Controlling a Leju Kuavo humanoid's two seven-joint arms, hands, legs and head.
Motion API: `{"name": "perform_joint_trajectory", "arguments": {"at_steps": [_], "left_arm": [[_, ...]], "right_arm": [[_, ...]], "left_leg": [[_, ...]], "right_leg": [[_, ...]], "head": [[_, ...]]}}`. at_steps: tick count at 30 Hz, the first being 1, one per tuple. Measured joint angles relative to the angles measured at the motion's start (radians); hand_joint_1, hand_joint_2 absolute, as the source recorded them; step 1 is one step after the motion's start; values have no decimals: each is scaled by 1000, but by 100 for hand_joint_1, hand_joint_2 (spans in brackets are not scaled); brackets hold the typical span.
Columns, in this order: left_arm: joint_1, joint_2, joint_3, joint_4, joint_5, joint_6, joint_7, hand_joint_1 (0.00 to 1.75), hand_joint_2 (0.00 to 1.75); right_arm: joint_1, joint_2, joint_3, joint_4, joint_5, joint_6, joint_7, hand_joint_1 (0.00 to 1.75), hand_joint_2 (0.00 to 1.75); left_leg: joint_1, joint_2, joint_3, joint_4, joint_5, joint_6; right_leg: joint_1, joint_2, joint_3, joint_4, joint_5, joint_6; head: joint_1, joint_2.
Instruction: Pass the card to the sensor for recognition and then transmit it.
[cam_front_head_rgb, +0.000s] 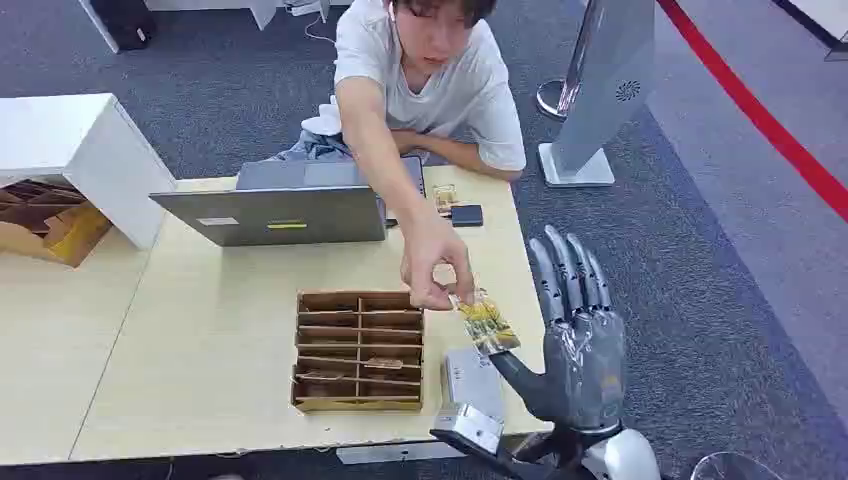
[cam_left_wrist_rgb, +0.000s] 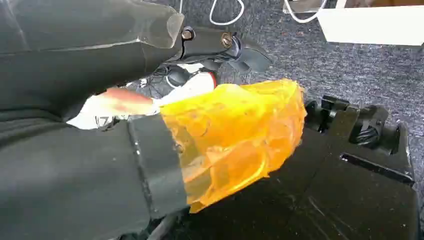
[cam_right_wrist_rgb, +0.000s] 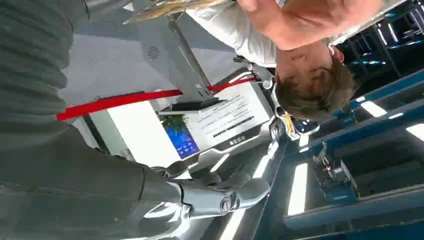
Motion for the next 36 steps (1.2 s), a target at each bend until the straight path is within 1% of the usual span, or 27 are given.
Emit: {"name": "perform_joint_trajectory", "arguments": {"at_steps": [9, 10, 11, 12, 13, 14, 15, 16, 18, 19, 20, 21, 36], "left_arm": [[-6, 0, 0, 0, -3, -3, -2, 0, 0], [-6, 0, 0, 0, -3, -3, -2, 0, 0], [-6, 0, 0, 0, -3, -5, -2, 0, 0], [-6, 0, 0, 0, -3, -6, -2, 0, 0], [-6, 0, 0, 0, -3, -6, -2, 0, 0], [-6, 0, 0, 0, -4, -6, -2, 0, 0], [-6, 0, 0, 0, -6, -8, -2, 0, 0], [-6, 0, 0, 0, -7, -8, -2, 0, 0], [-6, 0, 0, 0, -10, -8, -2, 0, 0], [-6, 0, 0, 0, -10, -9, -2, 0, 0], [-6, 0, 0, 0, -10, -9, -2, 0, 0], [-6, 0, 0, 0, -10, -9, -2, 0, 0], [-7, 0, 0, 0, -17, -14, -2, 0, 0]], "right_arm": [[-7, 0, 6, -4, 6, -8, 6, 0, 175], [-7, 0, 6, -5, 6, -9, 6, 3, 175], [-7, 0, 7, -5, 4, -10, 6, 30, 175], [-7, 0, 8, -6, 3, -11, 7, 70, 175], [-7, 0, 9, -6, 2, -11, 7, 140, 175], [-7, 0, 10, -6, -1, -12, 7, 152, 175], [-7, 0, 11, -6, -4, -12, 7, 152, 175], [-7, 0, 11, -6, -5, -13, 7, 159, 175], [-7, 0, 12, -8, -9, -13, 7, 159, 175], [-7, 0, 13, -8, -12, -13, 6, 162, 175], [-7, 0, 13, -8, -12, -13, 6, 171, 175], [-7, 0, 14, -8, -13, -13, 6, 175, 175], [-8, 0, 19, -14, -34, -13, 1, 175, 175]], "left_leg": [[0, 0, 0, 0, 0, 0], [0, 0, 0, 0, 0, 0], [0, 0, 0, 0, 0, 0], [0, 0, 0, 0, 0, 0], [0, 0, 0, 0, 0, 0], [0, 0, 0, 0, 0, 0], [0, 0, 0, 0, 0, 0], [0, 0, 0, 0, 0, 0], [0, 0, 0, 0, 0, 0], [0, 0, 0, 0, 0, 0], [0, 0, 0, 0, 0, 0], [0, 0, 0, 0, 0, 0], [0, 0, 0, 0, 0, 0]], "right_leg": [[0, 0, 0, 0, 0, 0], [0, 0, 0, 0, 0, 0], [0, 0, 0, 0, 0, 0], [0, 0, 0, 0, 0, 0], [0, 0, 0, 0, 0, 0], [0, 0, 0, 0, 0, 0], [0, 0, 0, 0, 0, 0], [0, 0, 0, 0, 0, 0], [0, 0, 0, 0, 0, 0], [0, 0, 0, 0, 0, 0], [0, 0, 0, 0, 0, 0], [0, 0, 0, 0, 0, 0], [0, 0, 0, 0, 0, 0]], "head": [[0, 0], [0, 0], [0, 0], [0, 0], [0, 0], [0, 0], [0, 0], [0, 0], [0, 0], [0, 0], [0, 0], [0, 0], [0, 0]]}}
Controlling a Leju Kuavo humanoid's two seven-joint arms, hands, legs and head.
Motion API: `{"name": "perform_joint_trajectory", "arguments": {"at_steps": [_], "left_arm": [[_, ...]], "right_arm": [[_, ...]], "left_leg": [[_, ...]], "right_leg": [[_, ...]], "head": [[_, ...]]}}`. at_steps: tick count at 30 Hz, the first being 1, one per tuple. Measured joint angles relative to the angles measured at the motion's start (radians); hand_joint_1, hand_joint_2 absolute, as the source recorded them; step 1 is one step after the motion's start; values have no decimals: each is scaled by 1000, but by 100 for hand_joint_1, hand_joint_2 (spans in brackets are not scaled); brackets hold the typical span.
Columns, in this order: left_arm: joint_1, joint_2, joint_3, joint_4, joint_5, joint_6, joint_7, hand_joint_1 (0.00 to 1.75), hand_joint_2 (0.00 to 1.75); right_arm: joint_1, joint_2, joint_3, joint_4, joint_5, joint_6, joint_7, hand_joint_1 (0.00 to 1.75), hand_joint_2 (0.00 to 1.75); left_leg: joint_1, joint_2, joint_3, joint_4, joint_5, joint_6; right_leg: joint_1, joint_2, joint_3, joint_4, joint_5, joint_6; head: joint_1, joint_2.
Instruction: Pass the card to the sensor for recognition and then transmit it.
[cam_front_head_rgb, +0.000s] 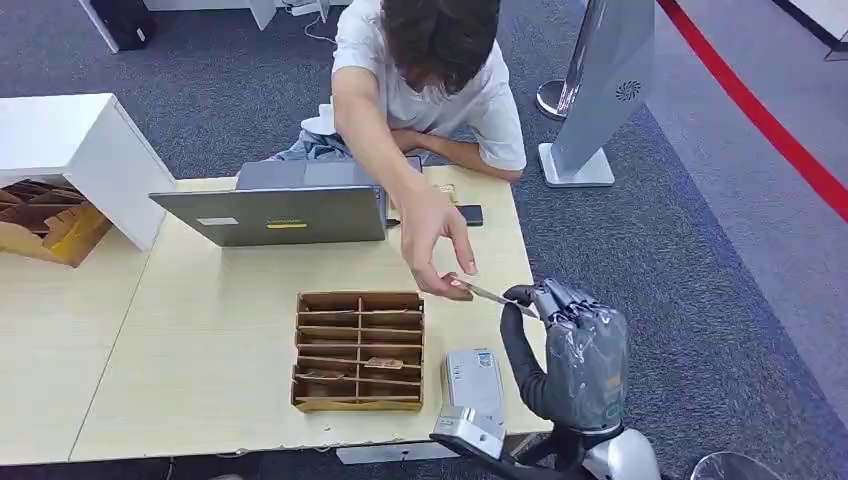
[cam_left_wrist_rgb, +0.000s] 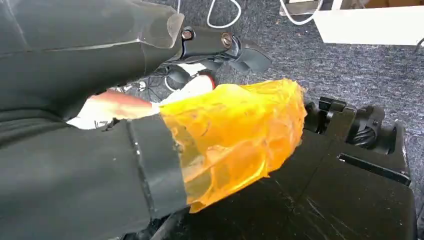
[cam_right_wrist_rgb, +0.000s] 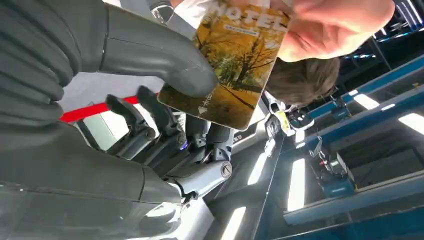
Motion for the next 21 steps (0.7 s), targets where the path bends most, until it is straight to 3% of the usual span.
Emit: {"name": "perform_joint_trajectory", "arguments": {"at_steps": [4, 8, 21], "left_arm": [[1, 2, 3, 0, 73, -30, -5, 0, 0], [15, 8, 37, 10, 216, -90, -54, 0, 0], [86, 58, 209, 34, 588, -281, -123, 0, 0]], "right_arm": [[-1, 0, 2, 0, -52, 20, -28, 175, 175], [-9, 0, 4, 0, -117, 50, -71, 175, 175], [-28, -10, 28, 37, -397, 194, -142, 175, 175]], "left_leg": [[0, 0, 0, 0, 0, 0], [0, 0, 0, 0, 0, 0], [0, -1, -1, -1, 0, 0]], "right_leg": [[0, 0, 0, 0, 0, 0], [0, 0, 0, 0, 0, 0], [0, -1, 0, 0, 0, 0]], "head": [[0, 0], [0, 0], [0, 0]]}}
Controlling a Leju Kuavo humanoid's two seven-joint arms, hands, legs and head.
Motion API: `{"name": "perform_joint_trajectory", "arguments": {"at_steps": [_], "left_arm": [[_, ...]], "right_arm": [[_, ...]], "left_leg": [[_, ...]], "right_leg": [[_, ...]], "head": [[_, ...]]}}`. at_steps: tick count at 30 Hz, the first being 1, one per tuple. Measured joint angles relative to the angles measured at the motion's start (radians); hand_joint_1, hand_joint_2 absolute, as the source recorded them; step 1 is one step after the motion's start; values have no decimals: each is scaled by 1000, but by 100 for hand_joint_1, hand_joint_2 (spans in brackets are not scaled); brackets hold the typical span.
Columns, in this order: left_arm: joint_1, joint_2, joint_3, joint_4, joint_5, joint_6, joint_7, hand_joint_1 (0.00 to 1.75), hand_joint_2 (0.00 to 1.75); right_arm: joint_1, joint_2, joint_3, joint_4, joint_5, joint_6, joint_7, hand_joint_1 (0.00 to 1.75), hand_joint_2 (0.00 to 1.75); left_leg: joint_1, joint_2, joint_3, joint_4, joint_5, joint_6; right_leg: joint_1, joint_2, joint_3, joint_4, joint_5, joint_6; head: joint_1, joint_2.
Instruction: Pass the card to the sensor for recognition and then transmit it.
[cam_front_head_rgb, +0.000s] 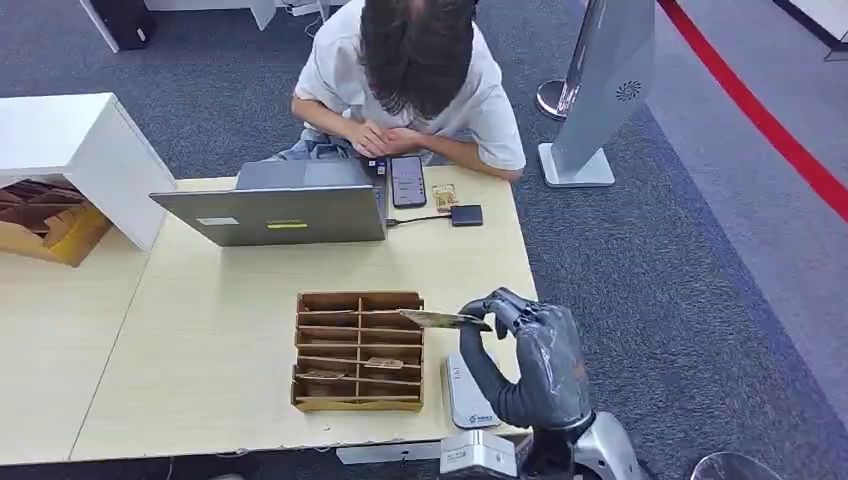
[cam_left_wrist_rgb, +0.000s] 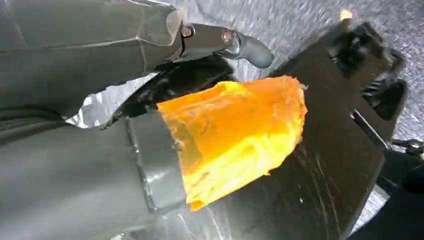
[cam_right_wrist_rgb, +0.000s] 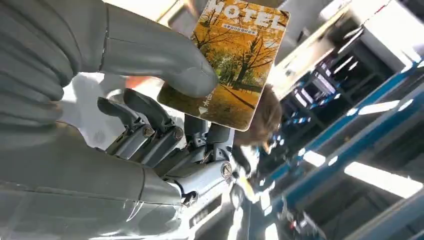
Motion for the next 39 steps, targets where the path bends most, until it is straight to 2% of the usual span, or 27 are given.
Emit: {"name": "perform_joint_trajectory", "arguments": {"at_steps": [4, 10, 13, 21, 29, 39], "left_arm": [[8, 15, 35, 6, 64, -49, 2, 0, 0], [21, 56, 101, 15, 202, -202, 6, 0, 0], [34, 75, 120, 19, 233, -243, -3, 0, 0], [53, 90, 127, 19, 274, -263, -13, 0, 0], [72, 95, 127, 19, 294, -268, -16, 0, 0], [94, 100, 127, 19, 303, -272, -19, 0, 0]], "right_arm": [[-3, 0, 7, 5, -55, 58, 6, 175, 175], [-28, -11, 32, 37, -193, 136, 6, 175, 175], [-38, -20, 46, 64, -243, 160, 24, 175, 175], [-48, -42, 63, 123, -339, 225, 103, 175, 175], [-59, -58, 77, 164, -389, 246, 135, 175, 175], [-71, -76, 90, 196, -411, 255, 145, 175, 175]], "left_leg": [[0, 0, 0, 0, 0, 0], [0, 0, -1, 0, 0, 0], [0, 0, -1, 0, 0, 0], [0, 0, -1, 0, 0, 0], [0, 0, -1, 0, 0, 0], [0, 0, -1, 0, 0, 0]], "right_leg": [[0, 0, 0, 0, 0, 0], [0, 0, 0, 0, 0, 0], [0, 0, 0, 0, 0, 0], [0, -1, 0, 0, 0, 0], [0, -1, 0, 0, 0, 0], [0, -1, 0, 0, 0, 0]], "head": [[0, 0], [0, 0], [0, 0], [0, 0], [0, 0], [0, 0]]}}
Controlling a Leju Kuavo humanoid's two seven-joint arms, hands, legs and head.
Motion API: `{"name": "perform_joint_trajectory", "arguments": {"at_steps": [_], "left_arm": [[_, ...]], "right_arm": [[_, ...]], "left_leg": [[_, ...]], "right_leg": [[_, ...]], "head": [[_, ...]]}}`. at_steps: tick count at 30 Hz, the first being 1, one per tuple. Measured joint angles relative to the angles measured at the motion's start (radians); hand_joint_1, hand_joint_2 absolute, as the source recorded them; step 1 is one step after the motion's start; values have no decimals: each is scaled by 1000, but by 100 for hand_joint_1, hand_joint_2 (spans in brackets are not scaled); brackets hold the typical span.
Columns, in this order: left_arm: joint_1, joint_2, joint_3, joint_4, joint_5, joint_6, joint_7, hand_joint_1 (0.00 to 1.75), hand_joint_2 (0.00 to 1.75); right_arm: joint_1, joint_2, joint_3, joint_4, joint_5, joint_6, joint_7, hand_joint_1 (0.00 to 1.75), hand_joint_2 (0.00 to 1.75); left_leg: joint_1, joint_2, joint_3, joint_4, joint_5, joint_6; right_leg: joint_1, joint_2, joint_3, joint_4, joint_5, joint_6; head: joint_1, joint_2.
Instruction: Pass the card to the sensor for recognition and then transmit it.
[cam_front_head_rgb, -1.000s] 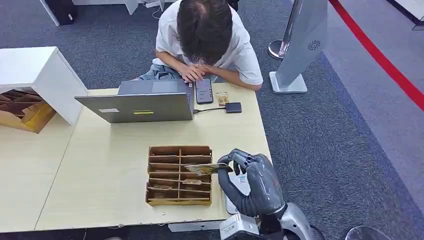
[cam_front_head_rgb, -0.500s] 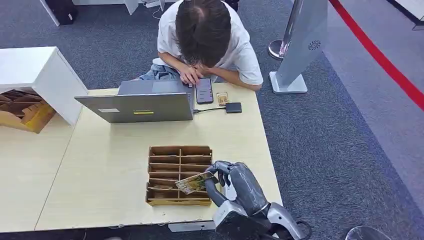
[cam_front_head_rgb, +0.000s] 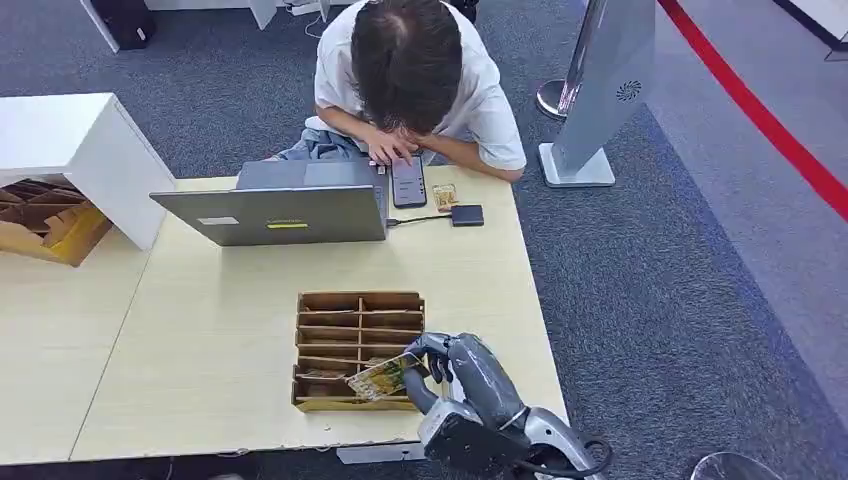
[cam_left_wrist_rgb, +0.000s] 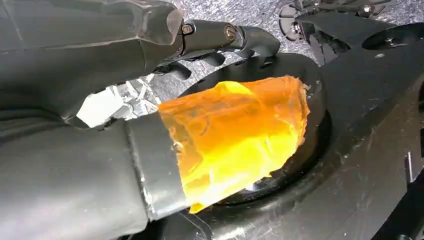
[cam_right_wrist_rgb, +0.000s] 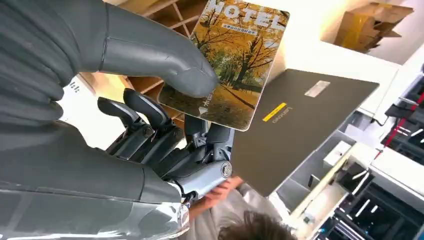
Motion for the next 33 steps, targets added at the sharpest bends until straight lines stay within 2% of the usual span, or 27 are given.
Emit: {"name": "perform_joint_trajectory", "arguments": {"at_steps": [13, 33], "left_arm": [[28, 2, 0, 0, 34, -6, -11, 0, 0], [45, 2, 0, 0, 59, -8, -14, 0, 0]], "right_arm": [[-7, -18, 4, 42, -25, 1, 63, 175, 175], [2, -21, -39, 95, -26, 0, 86, 175, 175]], "left_leg": [[0, 0, 0, 0, 0, 0], [0, 0, 0, 0, 0, 0]], "right_leg": [[0, 0, 0, 0, 0, 0], [0, 0, 0, 0, 0, 0]], "head": [[0, 0], [0, 0]]}}
